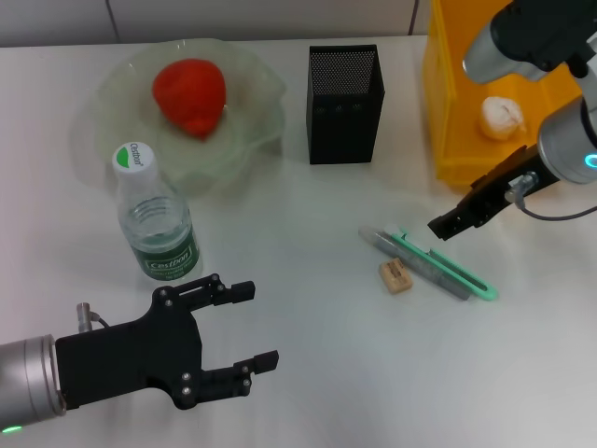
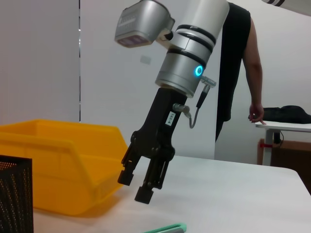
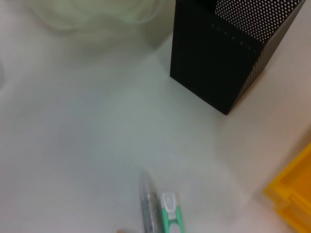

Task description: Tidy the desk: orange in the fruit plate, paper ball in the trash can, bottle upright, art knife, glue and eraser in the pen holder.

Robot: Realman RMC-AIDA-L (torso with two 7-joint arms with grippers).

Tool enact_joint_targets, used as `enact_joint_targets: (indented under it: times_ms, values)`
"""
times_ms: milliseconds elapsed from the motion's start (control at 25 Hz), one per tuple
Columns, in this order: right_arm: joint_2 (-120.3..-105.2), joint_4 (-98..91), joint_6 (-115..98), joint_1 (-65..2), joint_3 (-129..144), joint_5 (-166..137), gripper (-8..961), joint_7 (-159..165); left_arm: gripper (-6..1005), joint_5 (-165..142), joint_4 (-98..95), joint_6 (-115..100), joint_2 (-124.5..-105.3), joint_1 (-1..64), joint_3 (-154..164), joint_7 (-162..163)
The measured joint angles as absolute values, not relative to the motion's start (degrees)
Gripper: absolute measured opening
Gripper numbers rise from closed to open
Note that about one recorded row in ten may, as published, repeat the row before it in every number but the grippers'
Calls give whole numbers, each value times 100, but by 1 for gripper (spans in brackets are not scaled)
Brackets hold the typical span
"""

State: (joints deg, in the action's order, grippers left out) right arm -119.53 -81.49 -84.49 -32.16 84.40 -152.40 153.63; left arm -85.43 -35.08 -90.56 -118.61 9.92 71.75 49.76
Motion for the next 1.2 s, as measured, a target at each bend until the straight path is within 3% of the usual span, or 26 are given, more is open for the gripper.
enact_joint_targets:
  times_ms: [1200]
  values:
    - [-11962,-6844,-7745,-3815,9020,-15380,839,15484,770,-8542,-3347,-9015,-11856,999,7155,4974]
